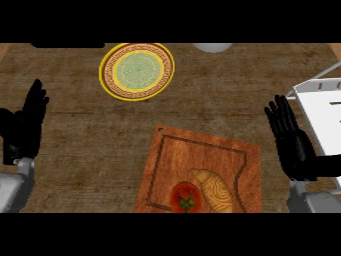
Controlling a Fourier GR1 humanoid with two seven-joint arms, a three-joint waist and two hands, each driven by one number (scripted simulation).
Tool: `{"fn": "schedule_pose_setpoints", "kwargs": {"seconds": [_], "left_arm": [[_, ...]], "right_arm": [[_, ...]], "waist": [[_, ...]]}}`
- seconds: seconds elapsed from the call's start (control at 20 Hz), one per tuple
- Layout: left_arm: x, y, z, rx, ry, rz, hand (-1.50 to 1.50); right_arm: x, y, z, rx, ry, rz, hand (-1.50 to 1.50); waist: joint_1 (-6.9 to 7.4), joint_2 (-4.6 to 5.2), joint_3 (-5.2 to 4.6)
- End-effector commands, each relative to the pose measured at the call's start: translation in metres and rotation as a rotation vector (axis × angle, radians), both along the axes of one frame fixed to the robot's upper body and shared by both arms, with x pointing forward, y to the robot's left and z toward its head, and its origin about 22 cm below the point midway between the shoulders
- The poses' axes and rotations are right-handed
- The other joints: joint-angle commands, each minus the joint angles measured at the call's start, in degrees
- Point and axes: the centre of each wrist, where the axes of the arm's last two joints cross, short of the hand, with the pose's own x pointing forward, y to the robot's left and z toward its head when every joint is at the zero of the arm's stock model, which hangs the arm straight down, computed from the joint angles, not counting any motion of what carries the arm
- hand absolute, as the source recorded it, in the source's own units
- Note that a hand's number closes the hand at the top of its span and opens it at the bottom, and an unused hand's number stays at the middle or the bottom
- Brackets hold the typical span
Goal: Pick the croissant from the cutting board and place it in the tiered basket
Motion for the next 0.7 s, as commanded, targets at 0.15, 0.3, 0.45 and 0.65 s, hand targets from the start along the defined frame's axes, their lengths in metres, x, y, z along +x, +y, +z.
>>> {"fn": "schedule_pose_setpoints", "kwargs": {"seconds": [0.15, 0.3, 0.45, 0.65], "left_arm": [[-0.003, -0.047, -0.01, -0.07, -0.027, -0.303, 0.0], [-0.009, -0.069, -0.022, -0.129, 0.017, -0.402, 0.0], [-0.023, -0.08, -0.045, -0.171, 0.006, -0.468, 0.0], [-0.03, -0.071, -0.06, -0.176, 0.004, -0.455, 0.0]], "right_arm": [[0.003, 0.102, 0.018, -0.24, -0.07, 0.198, -1.5], [0.014, 0.076, 0.013, -0.664, -0.132, 0.155, -1.5], [-0.042, 0.188, -0.01, -0.363, -0.034, 0.254, -1.5], [-0.044, 0.208, 0.017, -0.46, -0.236, 0.25, -1.5]], "waist": [[0.11, -0.33, -0.46], [-0.07, -0.73, -1.45], [0.4, -0.19, -0.24], [-0.67, -0.46, -0.24]]}}
